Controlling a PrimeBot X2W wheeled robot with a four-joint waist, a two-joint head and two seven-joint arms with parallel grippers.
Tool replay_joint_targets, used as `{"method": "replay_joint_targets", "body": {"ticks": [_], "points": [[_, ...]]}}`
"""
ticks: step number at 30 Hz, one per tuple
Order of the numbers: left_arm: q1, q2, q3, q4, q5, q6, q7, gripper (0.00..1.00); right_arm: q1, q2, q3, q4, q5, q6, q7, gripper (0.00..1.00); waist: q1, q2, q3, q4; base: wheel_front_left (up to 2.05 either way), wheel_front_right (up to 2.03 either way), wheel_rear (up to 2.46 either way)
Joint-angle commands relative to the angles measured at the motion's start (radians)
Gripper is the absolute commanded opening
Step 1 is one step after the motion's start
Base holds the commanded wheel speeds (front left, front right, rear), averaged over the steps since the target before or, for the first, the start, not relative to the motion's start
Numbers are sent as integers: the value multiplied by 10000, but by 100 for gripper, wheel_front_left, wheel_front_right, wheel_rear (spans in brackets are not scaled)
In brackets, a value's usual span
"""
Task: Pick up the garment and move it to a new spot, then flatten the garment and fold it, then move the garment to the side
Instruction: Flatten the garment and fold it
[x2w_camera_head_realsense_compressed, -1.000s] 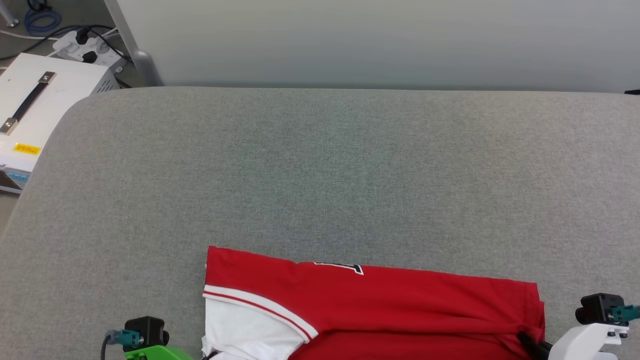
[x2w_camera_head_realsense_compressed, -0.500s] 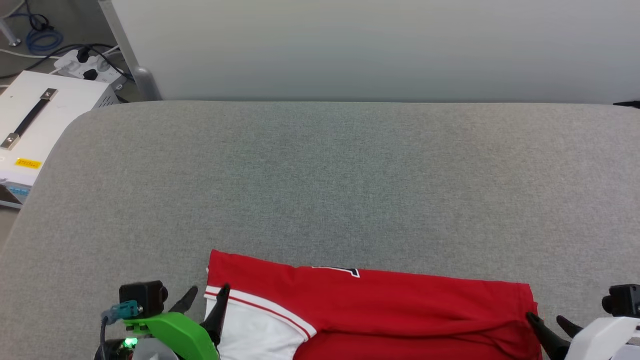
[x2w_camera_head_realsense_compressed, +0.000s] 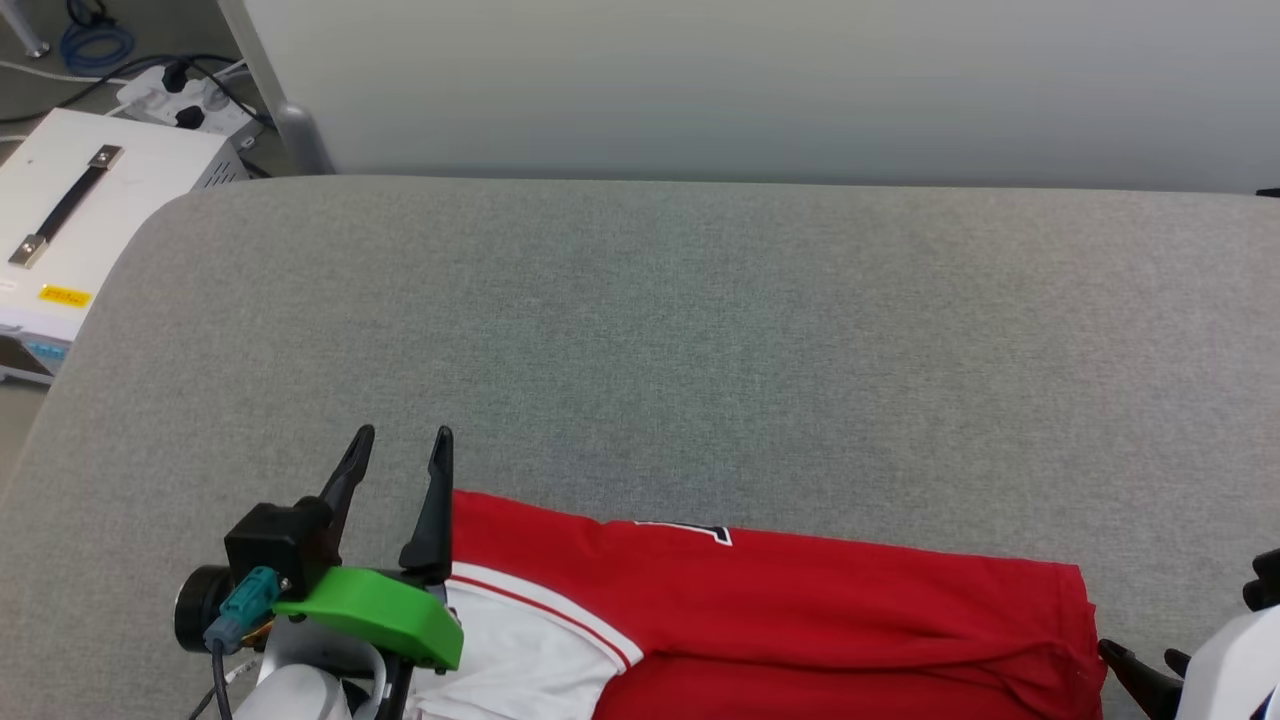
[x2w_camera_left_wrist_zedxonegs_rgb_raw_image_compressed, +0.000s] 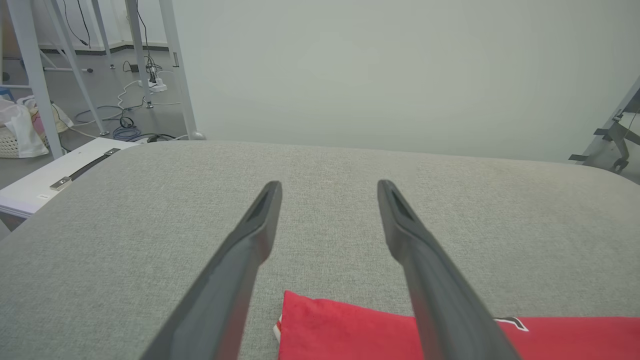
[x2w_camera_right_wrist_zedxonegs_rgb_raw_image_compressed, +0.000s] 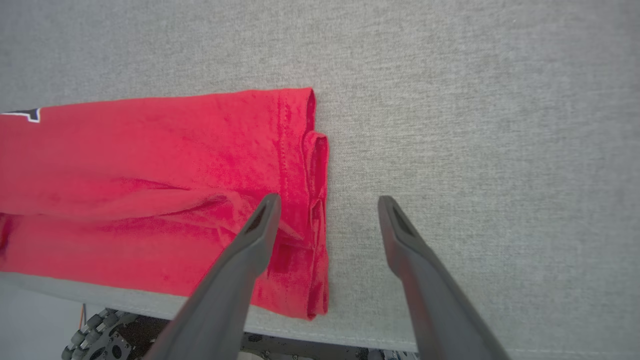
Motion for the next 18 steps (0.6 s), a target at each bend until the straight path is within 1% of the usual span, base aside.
{"method": "replay_joint_targets", "body": {"ticks": [1, 7, 13, 14, 15, 16, 18], "points": [[-221, -106, 19, -109, 212, 109, -109, 100, -243, -42, 92, 33, 1, -6, 117, 100, 0, 0, 331, 253, 0, 0, 0], [-291, -450, 80, -701, 723, 359, -188, 100, -510, 126, 522, 499, 111, -6, 485, 100, 0, 0, 798, 541, 0, 0, 0], [-226, -638, 106, -890, 908, 370, -205, 100, -515, 321, 1020, 1212, 293, -6, 684, 100, 0, 0, 978, 602, 0, 0, 0], [-224, -666, 122, -900, 917, 354, -207, 100, -533, 359, 1091, 1344, 328, -6, 701, 97, 0, 0, 993, 594, 0, 0, 0], [-224, -684, 135, -904, 932, 343, -208, 100, -553, 382, 1174, 1440, 364, -6, 737, 45, 0, 0, 999, 587, 0, 0, 0], [-224, -701, 139, -892, 953, 330, -209, 100, -597, 413, 1242, 1539, 420, -6, 742, 0, 0, 0, 999, 578, 0, 0, 0], [-234, -731, 149, -863, 993, 314, -210, 100, -683, 456, 1340, 1695, 534, -6, 788, 0, 0, 0, 975, 555, 0, 0, 0]]}}
